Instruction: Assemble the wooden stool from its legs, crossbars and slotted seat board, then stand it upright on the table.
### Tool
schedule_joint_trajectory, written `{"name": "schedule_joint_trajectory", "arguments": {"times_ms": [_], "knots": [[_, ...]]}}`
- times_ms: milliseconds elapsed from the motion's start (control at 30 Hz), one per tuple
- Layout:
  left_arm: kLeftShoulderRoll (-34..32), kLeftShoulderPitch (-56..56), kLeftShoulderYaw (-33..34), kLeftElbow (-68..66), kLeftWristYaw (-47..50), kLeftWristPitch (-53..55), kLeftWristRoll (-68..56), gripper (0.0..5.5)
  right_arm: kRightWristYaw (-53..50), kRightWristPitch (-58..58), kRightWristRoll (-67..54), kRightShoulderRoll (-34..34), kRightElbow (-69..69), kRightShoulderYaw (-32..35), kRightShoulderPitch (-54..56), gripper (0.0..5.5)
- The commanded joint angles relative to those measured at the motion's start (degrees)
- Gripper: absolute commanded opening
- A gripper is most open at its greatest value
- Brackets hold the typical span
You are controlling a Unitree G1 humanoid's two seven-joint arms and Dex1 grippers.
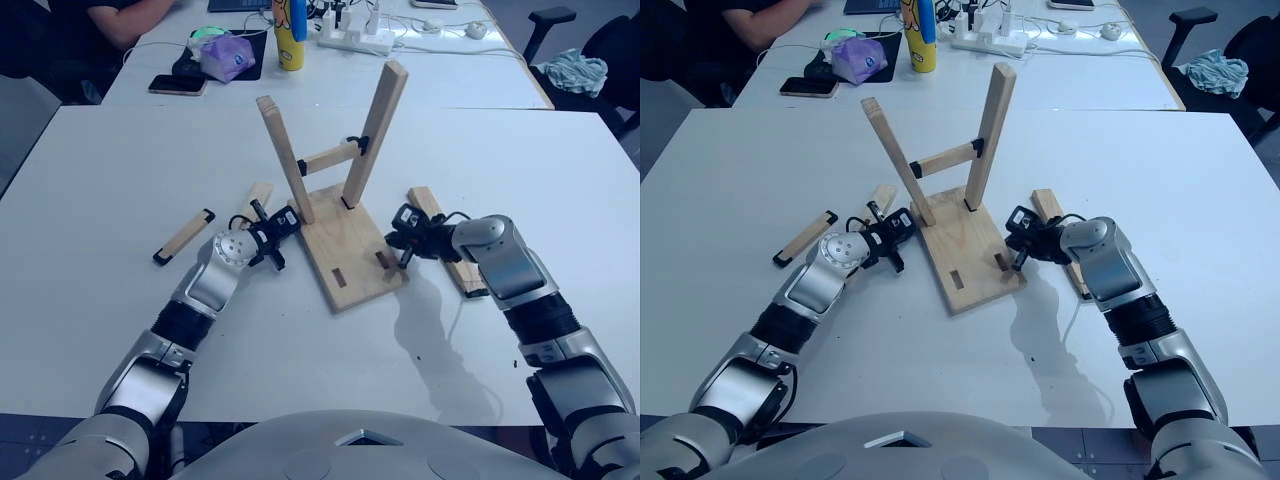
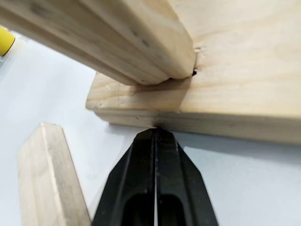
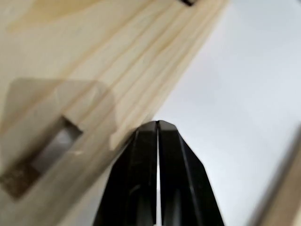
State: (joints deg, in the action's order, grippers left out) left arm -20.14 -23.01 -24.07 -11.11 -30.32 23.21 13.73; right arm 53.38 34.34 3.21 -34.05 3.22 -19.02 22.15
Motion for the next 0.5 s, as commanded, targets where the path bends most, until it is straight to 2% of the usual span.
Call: {"name": "schedule_joint_trajectory", "arguments": {"times_ms": [33,500], "knots": [[1.52,-2.14,-0.54,-3.10,-0.75,-0.60,0.39,0.02,3.01,2.77,-2.27,-0.24,-3.33,-1.67,-1.97,0.00],[4.12,-3.94,-0.53,-5.95,-1.25,-2.40,0.80,0.02,-1.65,2.92,-2.26,2.20,-2.02,-0.90,-3.31,0.00]]}}
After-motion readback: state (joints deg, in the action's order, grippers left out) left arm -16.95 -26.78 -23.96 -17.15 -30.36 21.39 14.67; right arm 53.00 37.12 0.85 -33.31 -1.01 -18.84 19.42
